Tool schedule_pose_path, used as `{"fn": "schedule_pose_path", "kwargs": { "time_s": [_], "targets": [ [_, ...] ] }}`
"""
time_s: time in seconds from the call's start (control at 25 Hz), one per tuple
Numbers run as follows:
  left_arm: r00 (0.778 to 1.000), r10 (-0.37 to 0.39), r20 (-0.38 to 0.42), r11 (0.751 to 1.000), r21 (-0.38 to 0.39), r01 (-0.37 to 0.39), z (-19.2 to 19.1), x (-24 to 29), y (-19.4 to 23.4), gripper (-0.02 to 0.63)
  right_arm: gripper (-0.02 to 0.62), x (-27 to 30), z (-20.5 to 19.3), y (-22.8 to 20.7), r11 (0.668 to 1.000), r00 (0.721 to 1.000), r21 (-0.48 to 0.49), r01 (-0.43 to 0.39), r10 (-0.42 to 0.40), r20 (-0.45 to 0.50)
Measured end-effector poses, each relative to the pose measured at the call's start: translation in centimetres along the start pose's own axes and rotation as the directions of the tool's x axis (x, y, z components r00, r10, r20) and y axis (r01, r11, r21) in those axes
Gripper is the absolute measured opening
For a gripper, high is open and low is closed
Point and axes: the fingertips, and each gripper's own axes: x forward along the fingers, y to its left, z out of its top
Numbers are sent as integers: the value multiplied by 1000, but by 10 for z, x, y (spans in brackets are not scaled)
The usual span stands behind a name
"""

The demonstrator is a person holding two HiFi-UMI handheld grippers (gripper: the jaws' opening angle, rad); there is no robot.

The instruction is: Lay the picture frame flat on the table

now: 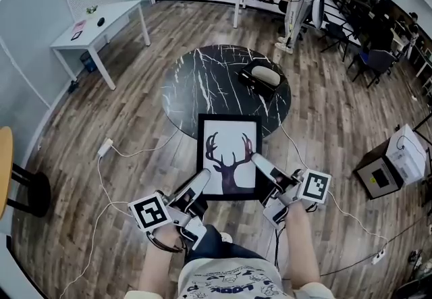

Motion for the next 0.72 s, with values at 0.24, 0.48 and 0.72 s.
{"fn": "schedule_pose_path", "kwargs": {
  "time_s": [0.24,0.48,0.72],
  "targets": [
    [1000,26,-11,1000,-8,-26,23,36,26,77,84,21,30,-36,999,1000,39,14,-14,-1],
    [999,38,-14,999,-26,-38,66,70,56,77,84,65,63,-69,999,1000,45,22,-22,0],
    [999,29,-25,999,-22,-30,131,120,85,77,84,126,112,-102,999,999,44,28,-29,16]
  ]
}}
